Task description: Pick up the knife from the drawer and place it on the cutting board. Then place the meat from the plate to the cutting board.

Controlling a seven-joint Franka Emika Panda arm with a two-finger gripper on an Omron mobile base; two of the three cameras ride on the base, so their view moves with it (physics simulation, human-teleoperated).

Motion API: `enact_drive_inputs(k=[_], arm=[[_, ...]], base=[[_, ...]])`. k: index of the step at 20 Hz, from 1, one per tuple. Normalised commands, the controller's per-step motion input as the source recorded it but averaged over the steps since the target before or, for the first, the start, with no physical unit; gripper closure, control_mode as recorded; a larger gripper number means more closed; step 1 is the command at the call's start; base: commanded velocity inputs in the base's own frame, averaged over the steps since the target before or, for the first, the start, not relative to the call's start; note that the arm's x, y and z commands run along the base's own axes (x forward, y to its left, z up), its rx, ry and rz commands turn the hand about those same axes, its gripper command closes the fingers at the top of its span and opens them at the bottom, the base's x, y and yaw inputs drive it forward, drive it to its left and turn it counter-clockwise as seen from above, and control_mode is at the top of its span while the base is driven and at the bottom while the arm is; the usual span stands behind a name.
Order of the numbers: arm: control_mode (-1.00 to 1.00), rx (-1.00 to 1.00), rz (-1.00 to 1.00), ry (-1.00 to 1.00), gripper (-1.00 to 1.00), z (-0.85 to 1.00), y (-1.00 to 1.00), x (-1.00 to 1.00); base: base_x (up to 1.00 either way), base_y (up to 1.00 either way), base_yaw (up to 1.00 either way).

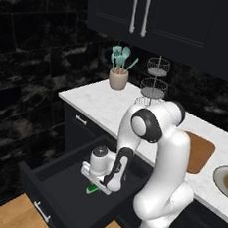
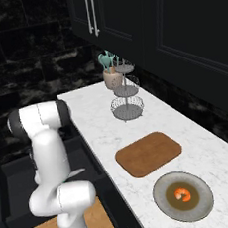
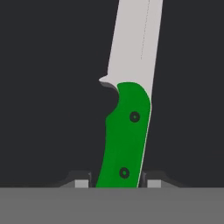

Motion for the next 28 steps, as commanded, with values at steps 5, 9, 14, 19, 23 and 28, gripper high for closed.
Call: enact_drive_inputs(k=[5, 9, 14, 19, 23, 28], arm=[[-1.00, 0.00, -0.05, 0.00, 1.00, 0.65, 0.21, -0.05], [-1.00, 0.00, -0.01, 0.00, 1.00, 0.84, 0.16, -0.12], [-1.00, -0.02, 0.00, 0.05, 1.00, 1.00, 0.64, -0.07], [-1.00, -0.15, -0.01, 0.07, 1.00, 1.00, 0.97, 0.02], [-1.00, -0.22, 0.00, 0.18, 1.00, 1.00, 0.48, 0.04], [-1.00, -0.36, 0.00, 0.21, 1.00, 1.00, 0.12, 0.06]], base=[[0.00, 0.00, 0.00], [0.00, 0.00, 0.00], [0.00, 0.00, 0.00], [0.00, 0.00, 0.00], [0.00, 0.00, 0.00], [0.00, 0.00, 0.00]])
